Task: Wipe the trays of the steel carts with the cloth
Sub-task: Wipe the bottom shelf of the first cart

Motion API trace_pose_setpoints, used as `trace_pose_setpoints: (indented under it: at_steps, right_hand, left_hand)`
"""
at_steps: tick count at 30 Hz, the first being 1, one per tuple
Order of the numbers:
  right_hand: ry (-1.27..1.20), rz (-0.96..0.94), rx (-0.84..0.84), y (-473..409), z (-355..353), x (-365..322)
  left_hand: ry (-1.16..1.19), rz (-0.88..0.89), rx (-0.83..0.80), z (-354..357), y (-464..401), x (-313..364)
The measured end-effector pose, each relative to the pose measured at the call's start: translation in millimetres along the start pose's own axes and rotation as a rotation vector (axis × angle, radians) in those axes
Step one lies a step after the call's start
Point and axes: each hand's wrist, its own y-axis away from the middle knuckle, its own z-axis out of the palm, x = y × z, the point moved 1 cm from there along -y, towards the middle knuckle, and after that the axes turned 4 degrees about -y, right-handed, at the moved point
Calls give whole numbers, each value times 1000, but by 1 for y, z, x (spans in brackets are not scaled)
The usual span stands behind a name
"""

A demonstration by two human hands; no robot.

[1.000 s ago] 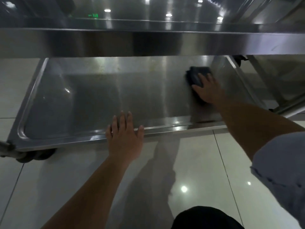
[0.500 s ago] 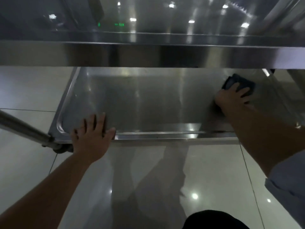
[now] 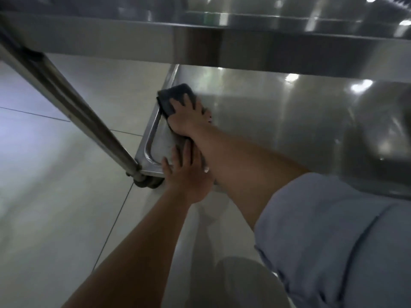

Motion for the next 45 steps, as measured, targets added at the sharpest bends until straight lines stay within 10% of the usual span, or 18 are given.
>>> trace_pose_setpoints:
  at_steps: [9, 32, 45]
  right_hand:
    - [190, -233, -41, 2, -16, 37]
    - [260, 791, 327, 271, -193, 507]
    - [127, 904, 348, 271, -108, 344]
  left_hand:
    - [161, -3, 127, 8, -7, -1]
    - [141, -90, 255, 26, -30, -3]
    - [140, -40, 102, 12, -22, -3]
